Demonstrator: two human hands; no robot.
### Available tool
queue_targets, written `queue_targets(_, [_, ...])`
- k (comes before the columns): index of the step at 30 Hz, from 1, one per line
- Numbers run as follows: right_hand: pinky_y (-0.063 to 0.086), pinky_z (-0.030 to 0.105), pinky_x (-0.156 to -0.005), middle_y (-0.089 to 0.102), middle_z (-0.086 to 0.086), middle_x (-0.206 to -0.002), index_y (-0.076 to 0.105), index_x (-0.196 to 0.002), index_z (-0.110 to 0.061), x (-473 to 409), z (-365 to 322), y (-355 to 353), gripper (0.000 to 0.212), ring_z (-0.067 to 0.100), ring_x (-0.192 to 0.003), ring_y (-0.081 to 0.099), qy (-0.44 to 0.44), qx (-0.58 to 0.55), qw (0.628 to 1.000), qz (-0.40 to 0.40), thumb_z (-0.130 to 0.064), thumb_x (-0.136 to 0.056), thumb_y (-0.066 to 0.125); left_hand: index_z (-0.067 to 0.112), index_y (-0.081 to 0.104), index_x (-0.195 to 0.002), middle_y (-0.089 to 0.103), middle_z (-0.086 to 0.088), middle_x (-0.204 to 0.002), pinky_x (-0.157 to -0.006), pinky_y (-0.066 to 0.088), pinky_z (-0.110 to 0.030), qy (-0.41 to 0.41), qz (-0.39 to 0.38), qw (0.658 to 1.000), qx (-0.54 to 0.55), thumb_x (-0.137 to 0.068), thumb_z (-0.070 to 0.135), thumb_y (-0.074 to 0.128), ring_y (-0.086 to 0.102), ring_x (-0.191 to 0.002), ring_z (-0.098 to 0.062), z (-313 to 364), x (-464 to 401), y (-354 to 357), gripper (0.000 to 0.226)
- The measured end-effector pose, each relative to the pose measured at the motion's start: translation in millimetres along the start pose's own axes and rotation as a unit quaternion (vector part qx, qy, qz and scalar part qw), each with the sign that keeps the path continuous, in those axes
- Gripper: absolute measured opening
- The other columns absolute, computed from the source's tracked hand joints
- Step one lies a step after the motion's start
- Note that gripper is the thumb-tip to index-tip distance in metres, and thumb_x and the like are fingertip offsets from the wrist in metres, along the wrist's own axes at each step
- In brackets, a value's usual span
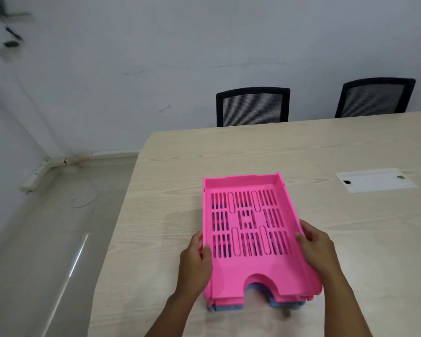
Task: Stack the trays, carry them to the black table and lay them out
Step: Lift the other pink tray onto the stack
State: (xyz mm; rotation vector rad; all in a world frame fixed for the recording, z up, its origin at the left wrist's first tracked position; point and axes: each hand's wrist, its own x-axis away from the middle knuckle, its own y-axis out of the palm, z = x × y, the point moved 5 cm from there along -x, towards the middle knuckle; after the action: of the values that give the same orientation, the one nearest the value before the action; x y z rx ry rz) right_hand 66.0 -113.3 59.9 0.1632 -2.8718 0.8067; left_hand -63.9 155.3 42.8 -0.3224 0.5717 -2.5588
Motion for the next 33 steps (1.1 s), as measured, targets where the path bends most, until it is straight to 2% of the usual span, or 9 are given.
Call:
queue_targets(3, [0.055, 0.046, -0.094, 0.075, 0.003, -0.113, 0.063, -0.134, -0.025, -2, 4, -2, 0.042, 0.026, -0.099, 0.069, 0.004, 0.008, 1.0, -0.002, -0.009, -0.097, 0.051, 0.024, 0.054, -0.132, 0.072, 0.018, -0.095, -0.078, 0.062, -0.033, -0.002, 0.003, 1.0, 0.0, -0.099, 0.012, 0.045, 0.071, -0.08, 0.0, -1, 0, 5, 0.037])
queue_targets(9, [0.054, 0.047, -0.097, 0.071, -0.002, -0.103, 0.063, -0.133, -0.024, -8, 2, -1, 0.041, 0.025, -0.098, 0.067, -0.001, 0.012, 1.0, -0.018, -0.007, -0.098, 0.049, 0.023, 0.057, -0.128, 0.07, 0.021, -0.094, -0.079, 0.058, -0.021, -0.005, 0.017, 1.0, -0.001, -0.098, 0.008, 0.046, 0.067, -0.085, 0.012, 4, 2, 9, 0.035])
queue_targets(14, [0.052, 0.038, -0.092, 0.069, -0.004, -0.1, 0.063, -0.132, -0.024, -14, -3, -1, 0.042, 0.021, -0.093, 0.065, -0.014, 0.007, 0.999, -0.03, -0.006, -0.097, 0.049, 0.019, 0.056, -0.127, 0.062, 0.029, -0.095, -0.077, 0.048, -0.009, -0.014, 0.025, 1.0, -0.005, -0.098, 0.005, 0.047, 0.06, -0.081, 0.025, 9, -4, 8, 0.034])
queue_targets(16, [0.051, 0.036, -0.091, 0.069, -0.004, -0.103, 0.062, -0.133, -0.024, -16, -3, -1, 0.042, 0.019, -0.093, 0.064, -0.019, 0.009, 0.999, -0.037, -0.006, -0.097, 0.049, 0.017, 0.056, -0.128, 0.062, 0.025, -0.096, -0.081, 0.047, -0.011, -0.015, 0.034, 0.999, -0.006, -0.097, 0.004, 0.048, 0.062, -0.081, 0.019, 13, -10, 7, 0.034])
queue_targets(20, [0.05, 0.031, -0.087, 0.069, -0.004, -0.105, 0.062, -0.133, -0.026, -19, 0, -1, 0.042, 0.018, -0.094, 0.064, -0.018, -0.004, 0.999, -0.044, -0.007, -0.097, 0.05, 0.014, 0.056, -0.128, 0.062, 0.011, -0.103, -0.092, 0.048, -0.025, -0.01, 0.042, 0.999, -0.006, -0.097, 0.004, 0.049, 0.062, -0.096, -0.008, 17, -12, 8, 0.034])
queue_targets(25, [0.052, 0.031, -0.083, 0.071, -0.005, -0.106, 0.065, -0.128, -0.026, -21, 4, -2, 0.044, 0.018, -0.096, 0.068, 0.008, -0.023, 0.999, -0.043, -0.005, -0.094, 0.05, 0.012, 0.06, -0.124, 0.068, -0.001, -0.111, -0.085, 0.05, -0.026, -0.023, 0.061, 0.998, -0.016, -0.093, 0.007, 0.057, 0.066, -0.099, -0.018, 5, -16, 3, 0.032])
queue_targets(29, [0.049, 0.03, -0.081, 0.069, -0.006, -0.103, 0.069, -0.122, -0.021, -28, 6, -4, 0.038, 0.016, -0.096, 0.065, 0.027, -0.034, 0.999, -0.028, -0.005, -0.09, 0.054, 0.015, 0.064, -0.116, 0.069, -0.001, -0.104, -0.08, 0.052, -0.026, -0.018, 0.095, 0.995, -0.006, -0.093, 0.015, 0.061, 0.068, -0.1, -0.021, 3, -22, -1, 0.024])
queue_targets(31, [0.051, 0.035, -0.086, 0.071, -0.001, -0.109, 0.069, -0.12, -0.019, -30, 8, -2, 0.03, 0.02, -0.102, 0.066, 0.037, -0.047, 0.998, -0.018, -0.014, -0.093, 0.058, 0.018, 0.058, -0.123, 0.064, -0.001, -0.119, -0.088, 0.054, -0.035, -0.033, 0.085, 0.996, 0.004, -0.093, 0.027, 0.062, 0.062, -0.113, -0.022, 1, -28, 2, 0.032])
queue_targets(33, [0.052, 0.045, -0.096, 0.068, 0.002, -0.12, 0.065, -0.125, -0.018, -35, 16, 2, 0.036, 0.025, -0.111, 0.064, 0.061, -0.06, 0.996, -0.028, -0.033, -0.093, 0.06, 0.023, 0.044, -0.137, 0.049, -0.004, -0.142, -0.1, 0.05, -0.046, -0.099, 0.039, 0.994, 0.038, -0.09, 0.044, 0.062, 0.05, -0.13, -0.024, -9, -34, 9, 0.056])
